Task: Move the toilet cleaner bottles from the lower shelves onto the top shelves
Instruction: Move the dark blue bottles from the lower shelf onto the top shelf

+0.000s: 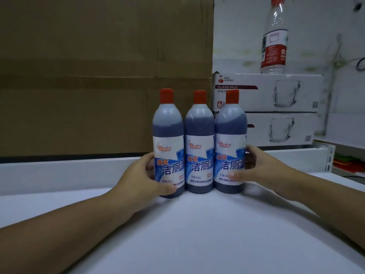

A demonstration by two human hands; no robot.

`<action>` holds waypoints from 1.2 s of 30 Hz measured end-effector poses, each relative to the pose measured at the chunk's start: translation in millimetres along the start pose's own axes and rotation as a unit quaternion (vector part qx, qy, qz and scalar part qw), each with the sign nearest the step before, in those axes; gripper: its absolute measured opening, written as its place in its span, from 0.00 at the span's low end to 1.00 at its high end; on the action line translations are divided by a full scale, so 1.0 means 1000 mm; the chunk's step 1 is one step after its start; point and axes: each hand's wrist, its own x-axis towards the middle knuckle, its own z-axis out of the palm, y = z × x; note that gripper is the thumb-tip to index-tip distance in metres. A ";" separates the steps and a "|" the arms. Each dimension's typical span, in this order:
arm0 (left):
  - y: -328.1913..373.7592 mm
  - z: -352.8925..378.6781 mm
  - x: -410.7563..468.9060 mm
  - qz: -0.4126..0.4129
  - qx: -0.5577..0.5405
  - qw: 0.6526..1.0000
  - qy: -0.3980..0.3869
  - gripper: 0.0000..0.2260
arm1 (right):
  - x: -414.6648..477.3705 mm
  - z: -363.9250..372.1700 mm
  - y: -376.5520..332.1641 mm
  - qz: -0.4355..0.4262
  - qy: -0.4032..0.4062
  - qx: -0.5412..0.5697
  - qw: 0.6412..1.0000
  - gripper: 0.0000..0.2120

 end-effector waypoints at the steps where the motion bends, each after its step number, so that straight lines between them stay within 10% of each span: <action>1: 0.000 -0.002 -0.001 -0.002 0.019 1.000 0.000 0.30 | -0.002 -0.002 0.000 -0.002 0.000 -0.002 1.000 0.33; 24: -0.006 -0.001 0.001 -0.005 0.117 0.992 0.039 0.27 | -0.009 -0.006 0.000 0.011 -0.046 -0.047 0.998 0.27; 31: 0.022 -0.006 -0.032 -0.075 0.248 0.965 0.039 0.32 | -0.055 -0.022 -0.018 -0.065 0.025 -0.376 0.924 0.37; 36: 0.049 -0.006 -0.089 -0.079 0.398 0.914 0.018 0.27 | -0.131 -0.018 -0.021 -0.173 -0.043 -0.409 0.895 0.32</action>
